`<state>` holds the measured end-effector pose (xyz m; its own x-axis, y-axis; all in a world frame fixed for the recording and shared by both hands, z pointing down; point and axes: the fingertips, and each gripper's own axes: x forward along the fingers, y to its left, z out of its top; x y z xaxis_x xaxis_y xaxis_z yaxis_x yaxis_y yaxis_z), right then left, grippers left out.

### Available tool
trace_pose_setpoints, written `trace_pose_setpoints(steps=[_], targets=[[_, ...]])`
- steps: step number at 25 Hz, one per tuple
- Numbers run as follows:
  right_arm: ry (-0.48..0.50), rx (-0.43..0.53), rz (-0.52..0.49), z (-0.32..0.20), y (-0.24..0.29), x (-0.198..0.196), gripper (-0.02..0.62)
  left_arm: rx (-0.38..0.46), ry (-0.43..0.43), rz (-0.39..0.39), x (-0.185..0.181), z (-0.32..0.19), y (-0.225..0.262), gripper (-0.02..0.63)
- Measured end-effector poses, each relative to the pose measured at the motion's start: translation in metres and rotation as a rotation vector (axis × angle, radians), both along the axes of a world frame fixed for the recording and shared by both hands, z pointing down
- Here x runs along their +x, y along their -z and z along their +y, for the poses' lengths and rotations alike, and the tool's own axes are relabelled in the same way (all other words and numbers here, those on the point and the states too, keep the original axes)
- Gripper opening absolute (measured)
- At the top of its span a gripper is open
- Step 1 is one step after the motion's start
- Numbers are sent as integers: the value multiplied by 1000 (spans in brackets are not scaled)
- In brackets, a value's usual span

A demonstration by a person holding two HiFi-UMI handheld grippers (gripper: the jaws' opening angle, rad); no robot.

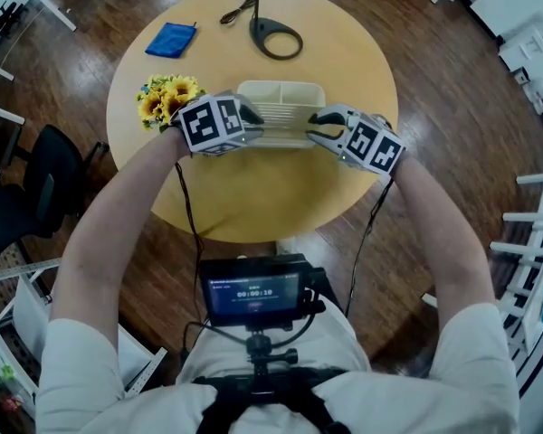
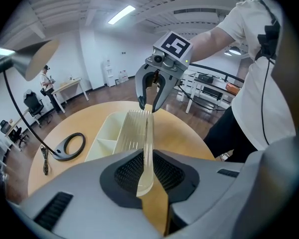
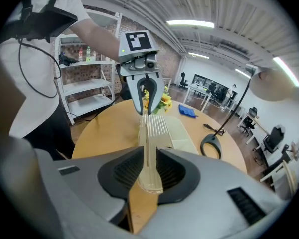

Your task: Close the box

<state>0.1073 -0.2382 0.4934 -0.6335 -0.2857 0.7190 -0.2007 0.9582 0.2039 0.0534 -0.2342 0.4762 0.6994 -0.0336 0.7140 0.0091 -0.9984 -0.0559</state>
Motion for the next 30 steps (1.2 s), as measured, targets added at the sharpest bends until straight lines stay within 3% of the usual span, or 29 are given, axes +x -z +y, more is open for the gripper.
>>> trace_pose_setpoints(steps=[5, 9, 14, 18, 25, 30], targets=[[-150, 54, -70, 35, 24, 7, 87, 61, 125, 122, -18, 23, 38, 57], [-388, 53, -164, 95, 31, 15, 87, 54, 292, 261, -47, 68, 59, 58], [-681, -48, -297, 190, 18, 15, 87, -11, 571, 375, -102, 127, 45, 58], [-843, -145, -417, 262, 7, 14, 87, -73, 723, 389, -133, 188, 15, 58], [-854, -169, -434, 348, 9, 21, 87, -11, 953, 342, -172, 281, 3, 58], [-816, -158, -441, 391, 18, 48, 86, 2, 1089, 377, -160, 340, 12, 58]])
